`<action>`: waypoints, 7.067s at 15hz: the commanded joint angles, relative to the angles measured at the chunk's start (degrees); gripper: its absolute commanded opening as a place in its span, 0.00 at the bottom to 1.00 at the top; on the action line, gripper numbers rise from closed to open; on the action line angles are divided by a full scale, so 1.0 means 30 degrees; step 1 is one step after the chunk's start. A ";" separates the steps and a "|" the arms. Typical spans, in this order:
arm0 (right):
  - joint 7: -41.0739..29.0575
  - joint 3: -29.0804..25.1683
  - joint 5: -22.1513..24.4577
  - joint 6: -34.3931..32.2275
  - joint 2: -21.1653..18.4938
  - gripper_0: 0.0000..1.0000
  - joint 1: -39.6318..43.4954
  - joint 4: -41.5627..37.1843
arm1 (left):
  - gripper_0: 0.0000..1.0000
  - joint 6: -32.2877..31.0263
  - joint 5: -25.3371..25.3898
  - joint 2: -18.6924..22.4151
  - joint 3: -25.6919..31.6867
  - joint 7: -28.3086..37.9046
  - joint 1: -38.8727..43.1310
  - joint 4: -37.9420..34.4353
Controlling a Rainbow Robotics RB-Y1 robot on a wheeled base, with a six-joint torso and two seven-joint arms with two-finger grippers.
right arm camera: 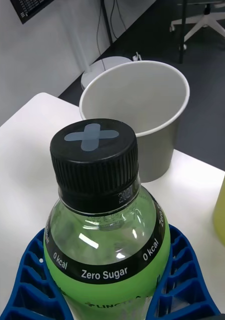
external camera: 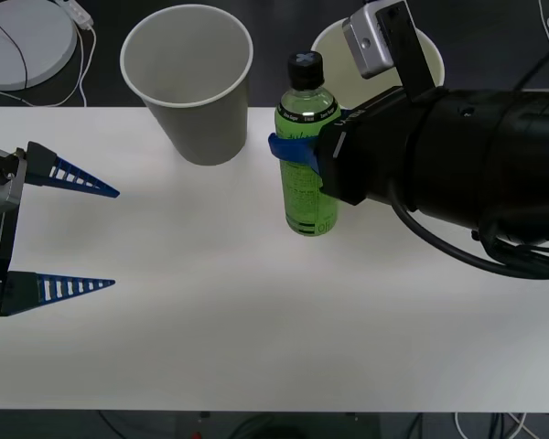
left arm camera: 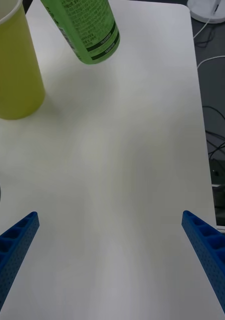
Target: Put the can into the green bin and the plastic bottle into the gray bin
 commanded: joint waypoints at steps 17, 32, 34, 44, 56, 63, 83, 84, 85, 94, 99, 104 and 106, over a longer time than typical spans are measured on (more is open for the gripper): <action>0.2173 0.0324 -0.4651 0.3339 0.3695 0.00 -0.7587 0.8254 | 1.00 0.0000 0.0000 0.0000 0.0000 0.0000 0.0000 0.0000; 0.4517 0.1701 -0.3450 0.3252 0.9437 0.00 -1.3446 1.9299 | 1.00 0.0000 0.0000 0.0000 0.0000 0.0000 0.0000 0.0000; 0.4722 0.1788 -0.3450 0.3252 1.0170 0.00 -1.4091 2.0969 | 1.00 0.0000 0.0000 0.0000 0.0000 0.0000 0.0000 0.0000; 0.5630 0.1847 -0.3977 0.4101 1.2513 0.00 -1.6962 2.7209 | 1.00 0.0000 0.0000 0.0000 0.0000 0.0000 0.0000 0.0000; 0.5484 0.1847 -0.3684 0.3691 1.4271 0.00 -1.8837 3.1076 | 1.00 0.0000 0.0000 0.0000 0.0000 0.0000 0.0000 0.0000; 0.5162 0.1847 -0.2923 0.2666 1.4857 0.00 -1.8895 3.1779 | 1.00 0.0000 0.0000 0.0000 0.0000 0.0000 0.0000 0.0000; 0.4693 0.1876 -0.2864 0.2168 1.4916 1.00 -1.8866 3.1692 | 1.00 0.0000 0.0000 0.0000 0.0000 0.0000 0.0000 0.0000; 0.4693 0.1847 -0.2893 0.2168 1.4886 1.00 -1.8749 3.1516 | 1.00 0.0000 0.0000 0.0000 0.0000 0.0000 0.0000 0.0000; 0.4693 0.1847 -0.2864 0.2168 1.4828 1.00 -1.8573 3.1194 | 1.00 0.0000 0.0000 0.0000 0.0000 0.0000 0.0000 0.0000; 0.3902 0.1993 -0.2835 0.3662 1.2425 1.00 -1.5497 2.3957 | 1.00 0.0000 0.0000 0.0000 0.0000 0.0000 0.0000 0.0000; 0.4283 0.1993 -0.2747 0.4628 1.1605 1.00 -1.4940 2.2434 | 1.00 0.0000 0.0000 0.0000 0.0000 0.0000 0.0000 0.0000; 0.4810 0.1993 -0.2630 0.4394 1.1459 1.00 -1.4413 2.2141 | 1.00 0.0000 0.0000 0.0000 0.0000 0.0000 0.0000 0.0000; 0.4986 0.1993 -0.2600 0.4189 1.1195 1.00 -1.4061 2.1877 | 1.00 0.0000 0.0000 0.0000 0.0000 0.0000 0.0000 0.0000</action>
